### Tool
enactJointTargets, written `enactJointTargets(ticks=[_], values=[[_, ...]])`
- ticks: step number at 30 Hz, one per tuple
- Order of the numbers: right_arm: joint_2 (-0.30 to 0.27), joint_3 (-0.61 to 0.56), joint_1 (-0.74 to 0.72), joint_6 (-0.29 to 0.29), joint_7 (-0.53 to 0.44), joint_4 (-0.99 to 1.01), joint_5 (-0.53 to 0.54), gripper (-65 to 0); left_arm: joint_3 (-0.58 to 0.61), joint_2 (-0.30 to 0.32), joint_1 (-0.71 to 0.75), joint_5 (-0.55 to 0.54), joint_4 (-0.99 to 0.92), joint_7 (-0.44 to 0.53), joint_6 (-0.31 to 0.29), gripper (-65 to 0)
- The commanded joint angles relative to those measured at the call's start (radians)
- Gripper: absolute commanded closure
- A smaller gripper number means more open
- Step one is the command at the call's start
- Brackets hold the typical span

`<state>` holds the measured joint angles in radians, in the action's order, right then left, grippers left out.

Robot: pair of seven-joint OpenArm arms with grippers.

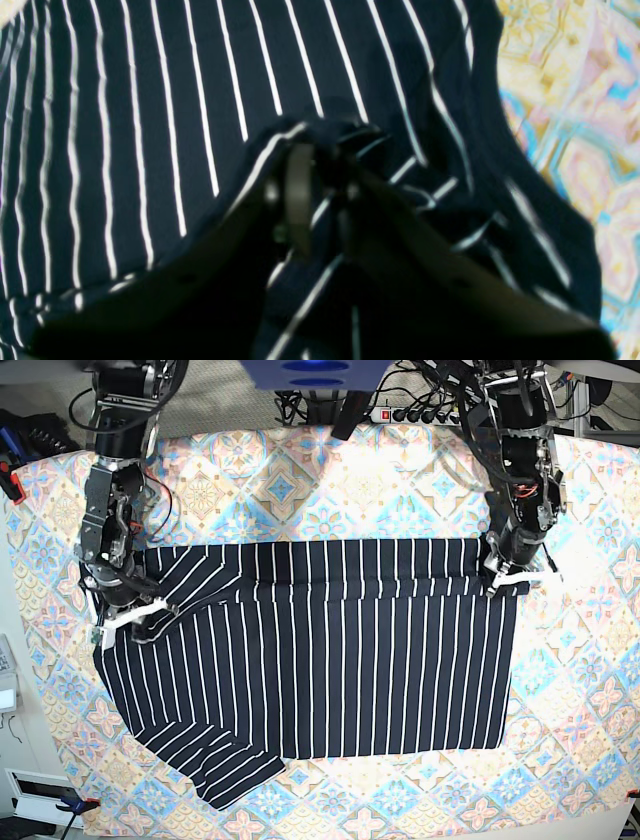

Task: Fold the T-shirt properly
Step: 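Lift the shirt edge with both grippers and fold it over the body, then hold the folded edge with both grippers and adjust the grip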

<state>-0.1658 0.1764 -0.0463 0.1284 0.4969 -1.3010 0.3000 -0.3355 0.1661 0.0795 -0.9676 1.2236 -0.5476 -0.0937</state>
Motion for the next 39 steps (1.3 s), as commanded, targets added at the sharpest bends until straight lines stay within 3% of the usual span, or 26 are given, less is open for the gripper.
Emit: enactJointTargets(ticks=[1,6,21,33,39], values=[[-0.011,0.002,-0.019,0.006,-0.03,-0.036,-0.006,-14.2,-0.001,0.013,-0.013,-0.009,0.017,0.014,-0.011,-4.9],[-0.011,0.004,0.038,0.006,-0.031,-0.104,-0.034,-20.6,0.0,0.011,-0.007,-0.009,0.017,0.011,-0.01,-18.7],[-0.013,0.008,0.164,0.006,-0.037,-0.262,-0.035,-20.7,-0.003,0.011,0.015,-0.017,0.041,0.01,-0.01,-42.8],[-0.045,0.008,0.185,0.006,-0.036,-0.286,-0.035,-20.9,-0.006,0.016,0.027,-0.02,0.043,0.01,-0.011,-43.4],[-0.05,0.008,0.187,0.006,-0.033,-0.286,-0.035,-21.0,-0.006,0.017,0.036,-0.107,0.043,0.01,-0.011,-43.4]])
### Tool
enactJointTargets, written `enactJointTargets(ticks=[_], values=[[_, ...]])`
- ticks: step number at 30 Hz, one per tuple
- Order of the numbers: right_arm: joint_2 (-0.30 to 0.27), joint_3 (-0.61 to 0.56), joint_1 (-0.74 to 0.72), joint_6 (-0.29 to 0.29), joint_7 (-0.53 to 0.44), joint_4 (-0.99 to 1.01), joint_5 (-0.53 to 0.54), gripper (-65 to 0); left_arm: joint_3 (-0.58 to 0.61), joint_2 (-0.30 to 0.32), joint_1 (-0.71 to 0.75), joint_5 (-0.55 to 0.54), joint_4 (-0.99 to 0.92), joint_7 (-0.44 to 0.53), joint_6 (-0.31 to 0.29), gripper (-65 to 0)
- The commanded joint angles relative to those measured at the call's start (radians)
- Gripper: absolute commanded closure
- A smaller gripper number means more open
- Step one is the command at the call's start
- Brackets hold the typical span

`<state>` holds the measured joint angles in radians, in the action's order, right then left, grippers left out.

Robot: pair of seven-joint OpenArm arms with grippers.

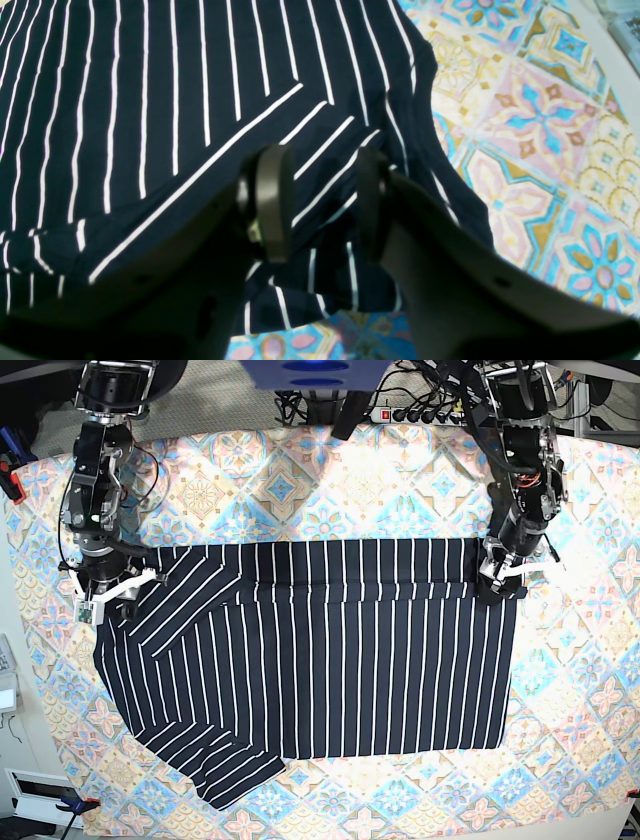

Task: Fold the T-shirt properly
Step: 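Hold the folded edge with both grippers and adjust the grip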

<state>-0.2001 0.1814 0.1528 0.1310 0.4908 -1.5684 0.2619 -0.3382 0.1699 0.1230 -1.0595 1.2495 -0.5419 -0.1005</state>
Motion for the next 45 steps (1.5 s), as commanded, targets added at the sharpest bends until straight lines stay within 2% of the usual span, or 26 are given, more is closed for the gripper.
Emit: enactJointTargets(ticks=[1,9,17,20,28,33,45], values=[[-0.015,0.003,-0.012,0.003,-0.027,-0.019,0.003,-21.0,-0.003,0.013,-0.007,-0.017,0.017,0.004,-0.005,-43.4],[-0.015,0.008,0.018,0.003,-0.03,-0.019,0.003,-21.0,-0.039,0.033,0.011,-0.026,0.023,0.004,-0.008,-43.7],[-0.015,0.019,0.063,0.003,-0.031,-0.02,0.007,-21.0,-0.062,0.033,0.043,-0.024,0.117,-0.008,-0.008,-44.0],[-0.015,0.019,0.067,0.003,-0.031,-0.027,0.007,-21.0,-0.063,0.026,0.085,-0.026,0.184,-0.043,-0.008,-43.8],[-0.015,0.02,0.138,0.003,-0.025,-0.096,0.007,-21.0,-0.066,-0.023,0.201,-0.038,0.306,-0.048,-0.006,-43.5],[-0.012,0.02,0.169,0.003,-0.024,-0.12,0.01,-21.0,-0.065,-0.036,0.231,-0.101,0.306,-0.05,-0.006,-43.5],[-0.011,0.013,0.189,0.003,-0.024,-0.114,0.01,-21.0,-0.063,-0.057,0.232,-0.115,0.201,-0.05,-0.005,-43.5]])
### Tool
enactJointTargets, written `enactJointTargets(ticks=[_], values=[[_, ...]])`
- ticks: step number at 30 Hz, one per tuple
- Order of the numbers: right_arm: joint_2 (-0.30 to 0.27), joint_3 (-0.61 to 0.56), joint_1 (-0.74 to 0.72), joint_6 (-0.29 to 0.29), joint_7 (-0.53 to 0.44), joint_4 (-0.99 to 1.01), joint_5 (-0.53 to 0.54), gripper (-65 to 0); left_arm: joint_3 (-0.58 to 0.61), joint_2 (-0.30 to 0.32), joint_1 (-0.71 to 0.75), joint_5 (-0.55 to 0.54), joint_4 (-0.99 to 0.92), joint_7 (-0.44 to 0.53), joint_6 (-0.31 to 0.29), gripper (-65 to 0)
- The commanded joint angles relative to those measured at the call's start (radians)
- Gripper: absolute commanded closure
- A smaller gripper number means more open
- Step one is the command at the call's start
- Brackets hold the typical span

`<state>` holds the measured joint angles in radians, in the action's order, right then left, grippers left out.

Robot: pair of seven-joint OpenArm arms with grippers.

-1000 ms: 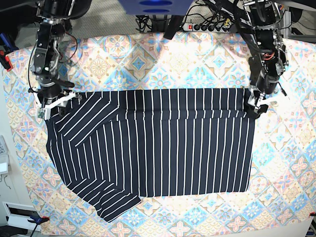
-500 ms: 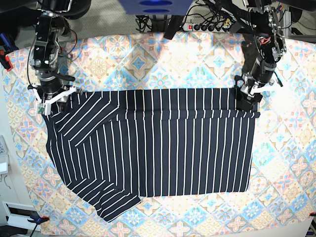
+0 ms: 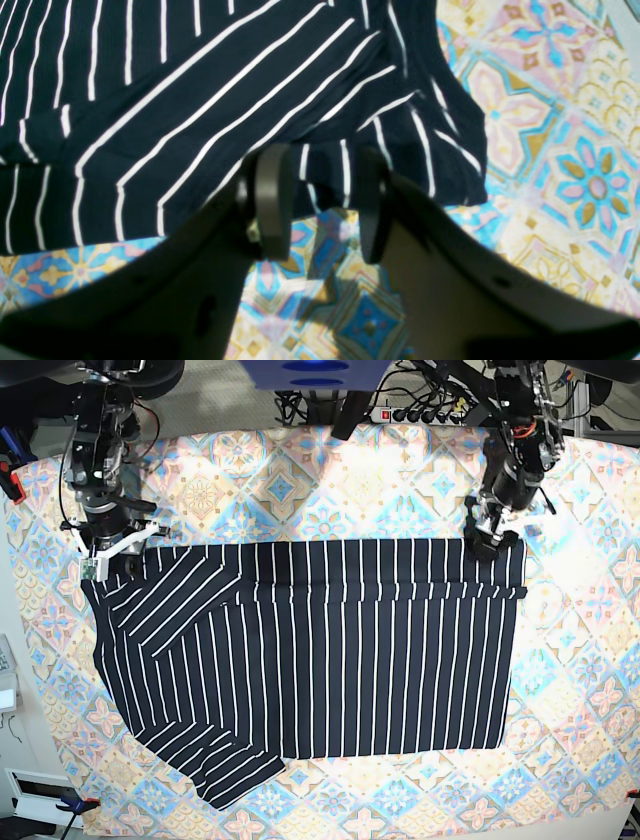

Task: Fold the T-shirt properly
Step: 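Hold the folded edge with both grippers and adjust the grip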

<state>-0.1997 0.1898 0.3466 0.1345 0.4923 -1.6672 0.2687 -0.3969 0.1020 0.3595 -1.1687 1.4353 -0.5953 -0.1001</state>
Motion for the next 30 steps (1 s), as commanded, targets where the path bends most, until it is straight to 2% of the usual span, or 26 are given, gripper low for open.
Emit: enactJointTargets(ticks=[1,11,20,26,28,30], values=[[-0.011,0.004,-0.005,0.0,-0.025,-0.015,0.004,-21.0,-0.004,0.011,0.009,-0.015,0.014,0.002,-0.007,-43.5],[-0.01,0.004,0.002,0.0,-0.025,-0.014,0.004,-21.0,-0.006,0.009,0.002,-0.018,0.009,0.005,-0.005,-43.5],[-0.01,0.007,0.002,0.0,-0.025,-0.014,0.004,-20.9,-0.007,0.012,-0.096,-0.023,-0.19,0.01,-0.007,-43.5],[-0.01,0.007,0.002,0.0,-0.025,-0.018,0.005,-20.8,-0.003,0.009,-0.15,-0.021,-0.215,0.005,-0.007,-43.2],[-0.01,0.009,0.002,0.0,-0.025,-0.021,0.01,-20.8,-0.001,0.009,-0.156,-0.021,-0.215,0.004,-0.007,-41.0],[-0.01,0.012,0.01,0.0,-0.025,-0.021,0.053,-20.7,-0.001,0.009,-0.158,-0.021,-0.215,0.004,-0.008,-34.6]])
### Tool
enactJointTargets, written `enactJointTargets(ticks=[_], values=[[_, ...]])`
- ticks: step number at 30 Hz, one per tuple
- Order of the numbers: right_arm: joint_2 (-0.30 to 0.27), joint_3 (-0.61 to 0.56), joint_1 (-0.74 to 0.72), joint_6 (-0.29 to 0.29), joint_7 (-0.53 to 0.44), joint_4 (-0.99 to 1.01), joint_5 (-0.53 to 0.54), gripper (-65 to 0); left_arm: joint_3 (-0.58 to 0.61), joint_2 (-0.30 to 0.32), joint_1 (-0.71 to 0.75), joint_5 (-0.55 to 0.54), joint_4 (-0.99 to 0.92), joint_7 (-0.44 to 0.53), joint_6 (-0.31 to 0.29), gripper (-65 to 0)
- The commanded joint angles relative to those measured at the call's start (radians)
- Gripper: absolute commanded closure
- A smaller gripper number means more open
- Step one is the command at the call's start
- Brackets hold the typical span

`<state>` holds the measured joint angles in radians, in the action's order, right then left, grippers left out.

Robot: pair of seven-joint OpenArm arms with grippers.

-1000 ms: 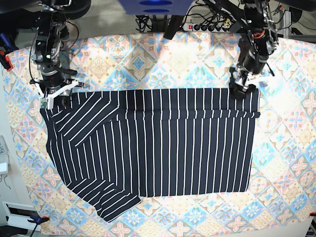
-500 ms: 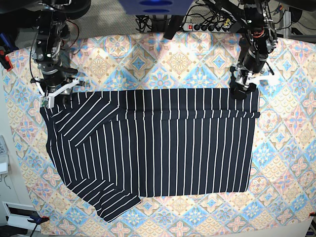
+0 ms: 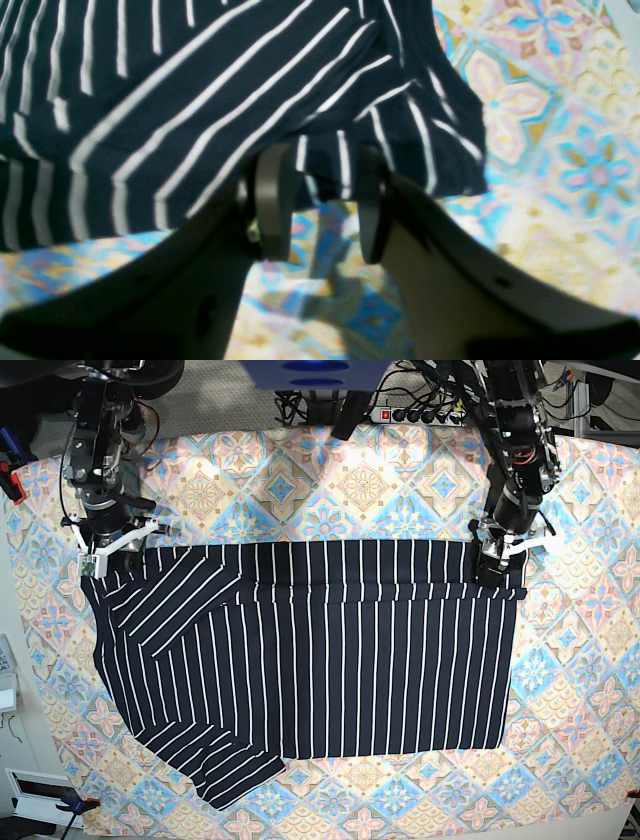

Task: Fold the T-shirt properly
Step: 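Hold the folded edge with both grippers and adjust the grip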

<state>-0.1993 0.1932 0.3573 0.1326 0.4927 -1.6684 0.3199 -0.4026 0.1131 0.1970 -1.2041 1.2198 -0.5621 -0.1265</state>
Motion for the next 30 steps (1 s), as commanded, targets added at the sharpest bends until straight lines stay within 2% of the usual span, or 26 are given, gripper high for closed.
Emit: enactJointTargets(ticks=[1,4,6,9,14,16,19,22,30], values=[[-0.01,0.012,-0.001,0.0,-0.025,-0.019,0.032,-20.7,0.004,-0.002,0.005,0.014,0.001,-0.029,0.018,-30.5],[-0.01,0.065,-0.001,0.0,-0.024,0.006,0.163,-21.0,0.004,-0.002,0.005,0.017,-0.001,-0.029,0.018,-15.8],[-0.01,0.096,-0.004,0.0,-0.024,0.05,0.241,-21.0,0.004,-0.002,0.006,0.019,-0.001,-0.029,0.018,-11.3],[-0.01,0.127,-0.04,0.0,-0.018,0.133,0.298,-21.1,0.004,0.0,0.009,0.017,-0.001,-0.029,0.018,-10.6],[-0.01,0.171,-0.113,0.002,0.037,0.258,0.302,-21.3,0.004,0.0,0.009,0.017,-0.001,-0.029,0.018,-10.3],[-0.01,0.187,-0.137,0.002,0.044,0.285,0.316,-23.4,0.006,0.0,0.009,0.017,-0.001,-0.029,0.018,-10.2],[-0.01,0.22,-0.157,0.002,0.045,0.339,0.396,-27.6,0.006,0.0,0.011,0.017,-0.001,-0.029,0.018,-5.8],[-0.01,0.249,-0.183,0.002,0.076,0.402,0.463,-29.0,0.006,0.0,0.011,0.02,-0.001,-0.029,0.018,0.0],[-0.01,0.277,-0.231,0.002,0.094,0.512,0.56,-29.3,0.006,0.004,0.011,0.02,-0.001,-0.029,0.018,0.0]])
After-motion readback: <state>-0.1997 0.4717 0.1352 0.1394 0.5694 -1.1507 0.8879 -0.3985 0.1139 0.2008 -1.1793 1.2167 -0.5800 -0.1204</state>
